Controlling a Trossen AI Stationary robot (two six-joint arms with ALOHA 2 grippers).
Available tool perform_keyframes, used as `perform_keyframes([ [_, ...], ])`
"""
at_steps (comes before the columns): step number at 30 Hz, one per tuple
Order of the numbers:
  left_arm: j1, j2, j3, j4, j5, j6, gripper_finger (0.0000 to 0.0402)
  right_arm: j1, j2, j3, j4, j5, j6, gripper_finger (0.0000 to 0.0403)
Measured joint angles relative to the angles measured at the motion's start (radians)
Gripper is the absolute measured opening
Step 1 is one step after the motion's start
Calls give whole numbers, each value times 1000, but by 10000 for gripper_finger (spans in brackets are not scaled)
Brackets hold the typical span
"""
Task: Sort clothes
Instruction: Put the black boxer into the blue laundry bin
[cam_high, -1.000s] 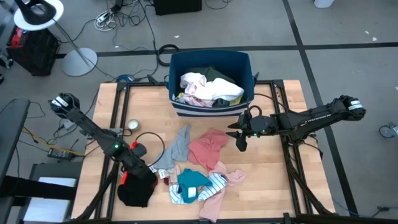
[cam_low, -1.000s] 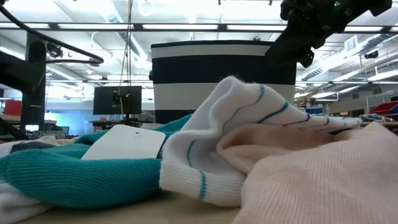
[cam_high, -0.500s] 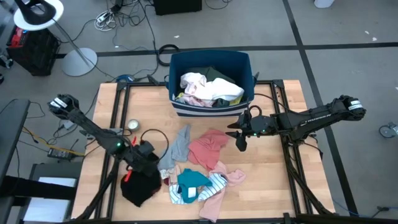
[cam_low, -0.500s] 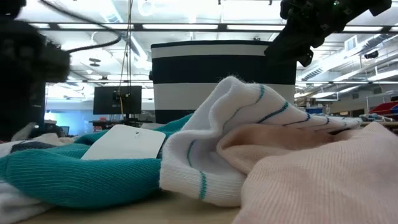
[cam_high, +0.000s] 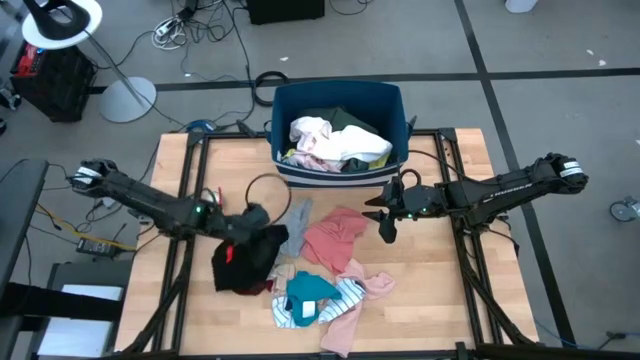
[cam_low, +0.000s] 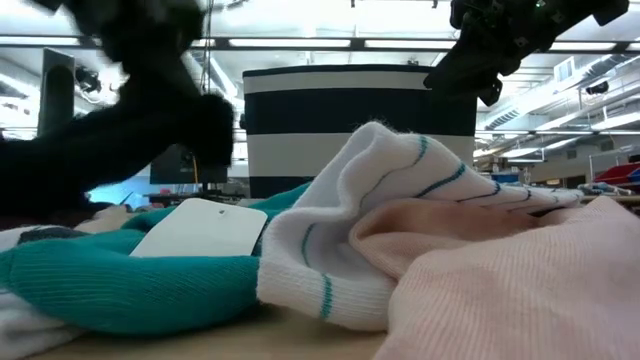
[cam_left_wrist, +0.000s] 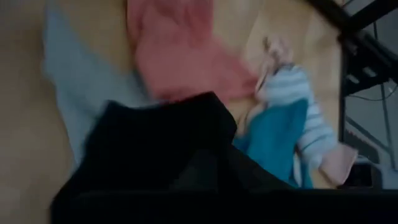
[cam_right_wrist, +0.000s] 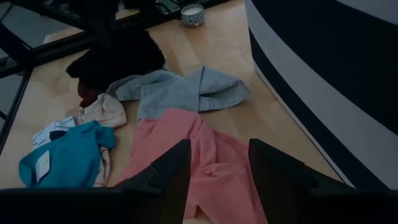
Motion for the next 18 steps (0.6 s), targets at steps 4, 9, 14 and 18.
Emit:
perform_keyframes([
  [4, 65, 0, 178, -136, 3, 139, 0, 0, 0, 0, 7, 0, -1, 165],
  [9, 151, 5, 382, -188, 3, 310, 0, 0, 0, 0, 18, 0, -11, 165],
  [14, 249, 44, 571, -186, 12, 484, 0, 0, 0, 0, 17, 0, -11, 165],
  [18, 336, 117, 736, -187, 16, 614, 0, 0, 0, 0, 11, 0, -11, 165],
])
